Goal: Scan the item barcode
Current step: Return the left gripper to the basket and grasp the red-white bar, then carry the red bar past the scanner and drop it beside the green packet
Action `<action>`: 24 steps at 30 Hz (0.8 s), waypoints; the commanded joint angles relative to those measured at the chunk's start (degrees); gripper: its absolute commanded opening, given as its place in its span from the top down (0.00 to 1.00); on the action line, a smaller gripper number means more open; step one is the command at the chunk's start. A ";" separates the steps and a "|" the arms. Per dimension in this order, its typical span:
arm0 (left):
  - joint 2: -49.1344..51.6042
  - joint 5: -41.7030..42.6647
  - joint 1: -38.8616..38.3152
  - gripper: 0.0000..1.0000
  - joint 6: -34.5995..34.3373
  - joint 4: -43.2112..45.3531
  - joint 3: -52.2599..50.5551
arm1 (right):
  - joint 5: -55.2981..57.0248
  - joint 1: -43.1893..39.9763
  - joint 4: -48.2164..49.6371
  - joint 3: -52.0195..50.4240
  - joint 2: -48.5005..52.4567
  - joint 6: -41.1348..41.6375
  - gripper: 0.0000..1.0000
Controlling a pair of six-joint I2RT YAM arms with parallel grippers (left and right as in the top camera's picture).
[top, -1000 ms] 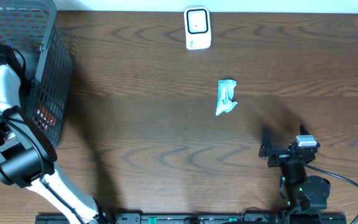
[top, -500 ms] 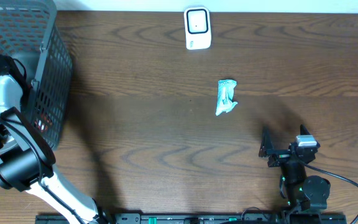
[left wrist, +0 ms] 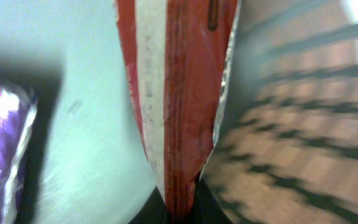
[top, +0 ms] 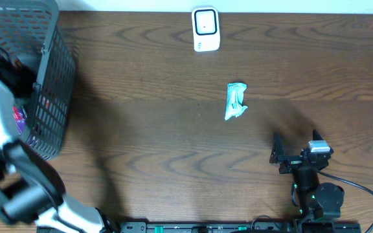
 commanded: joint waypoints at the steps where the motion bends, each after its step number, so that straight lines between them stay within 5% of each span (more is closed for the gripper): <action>1: -11.74 5.79 -0.04 0.93 -5.01 3.82 2.97 | -0.13 -0.46 -0.17 -0.13 -0.17 -0.85 0.01; 12: -28.89 5.79 -3.85 0.92 -4.98 9.46 2.95 | -0.13 -0.46 -0.17 -0.13 -0.20 -0.85 0.01; 24: -27.32 3.45 -29.11 0.93 -0.39 11.72 2.95 | -0.13 -0.46 -0.17 -0.13 -0.20 -0.85 0.01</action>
